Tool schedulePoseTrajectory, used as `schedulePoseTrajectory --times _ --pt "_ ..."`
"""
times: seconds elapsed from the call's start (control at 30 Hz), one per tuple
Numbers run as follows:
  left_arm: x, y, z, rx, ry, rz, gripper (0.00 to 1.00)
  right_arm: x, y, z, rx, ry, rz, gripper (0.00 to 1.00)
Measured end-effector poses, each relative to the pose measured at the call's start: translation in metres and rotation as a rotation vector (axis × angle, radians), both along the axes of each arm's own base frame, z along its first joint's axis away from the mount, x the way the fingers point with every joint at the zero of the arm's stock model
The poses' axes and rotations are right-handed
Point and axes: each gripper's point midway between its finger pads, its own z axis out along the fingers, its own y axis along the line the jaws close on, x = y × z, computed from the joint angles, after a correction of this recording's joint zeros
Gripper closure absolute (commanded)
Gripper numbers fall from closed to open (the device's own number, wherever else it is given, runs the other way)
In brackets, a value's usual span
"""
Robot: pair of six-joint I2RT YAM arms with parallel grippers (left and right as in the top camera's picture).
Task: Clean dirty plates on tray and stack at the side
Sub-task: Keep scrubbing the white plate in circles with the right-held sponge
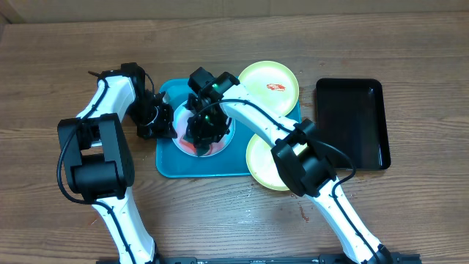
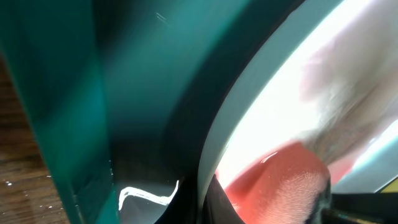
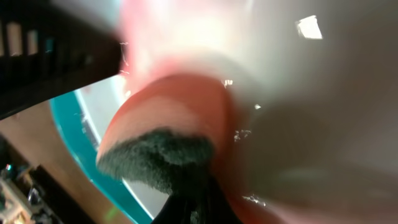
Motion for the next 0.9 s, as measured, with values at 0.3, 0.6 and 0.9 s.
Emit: schedulePoseTrajectory --times 0.3,0.6,0.9 --pt "0.001 -0.006 0.0 -0.011 -0.007 -0.009 0.96 0.039 -0.051 0.001 -0.313 -0.192 -0.192 0.96" --pt "0.002 -0.007 0.001 -0.017 -0.009 -0.007 0.96 0.101 -0.084 0.008 -0.494 -0.519 -0.33 0.96" --pt "0.002 -0.003 0.0 -0.009 -0.005 0.001 0.96 0.113 -0.036 0.005 -0.231 -0.495 -0.258 0.96"
